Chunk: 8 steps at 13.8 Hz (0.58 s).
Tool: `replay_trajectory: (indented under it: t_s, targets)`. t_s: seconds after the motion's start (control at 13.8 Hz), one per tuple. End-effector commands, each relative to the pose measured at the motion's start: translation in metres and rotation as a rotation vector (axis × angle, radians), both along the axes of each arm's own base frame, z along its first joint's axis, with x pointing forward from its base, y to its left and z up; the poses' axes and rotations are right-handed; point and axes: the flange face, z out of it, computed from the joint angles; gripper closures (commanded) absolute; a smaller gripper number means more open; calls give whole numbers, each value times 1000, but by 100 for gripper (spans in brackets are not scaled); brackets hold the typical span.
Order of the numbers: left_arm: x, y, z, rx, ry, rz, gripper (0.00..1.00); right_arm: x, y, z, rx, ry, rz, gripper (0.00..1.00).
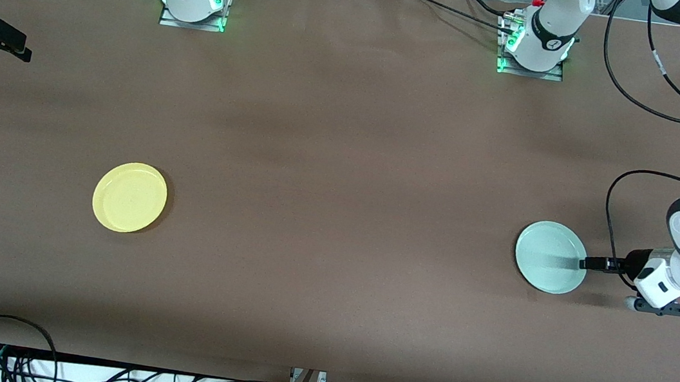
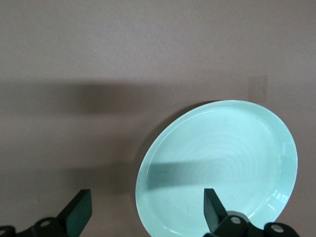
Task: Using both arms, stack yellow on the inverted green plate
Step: 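Lower the left gripper to the green plate rim and close it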
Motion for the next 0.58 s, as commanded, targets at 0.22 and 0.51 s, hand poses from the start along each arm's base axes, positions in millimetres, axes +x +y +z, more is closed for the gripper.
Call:
replay_trajectory:
  t_s: [0.22,0.51]
  targets:
    - [-14,4,-16,-39,-19,8,0,-3,0,7,-2,2,-12,0]
    - [-22,3,-29,-36,-16,16,0,-3,0,7,-2,0,-12,0]
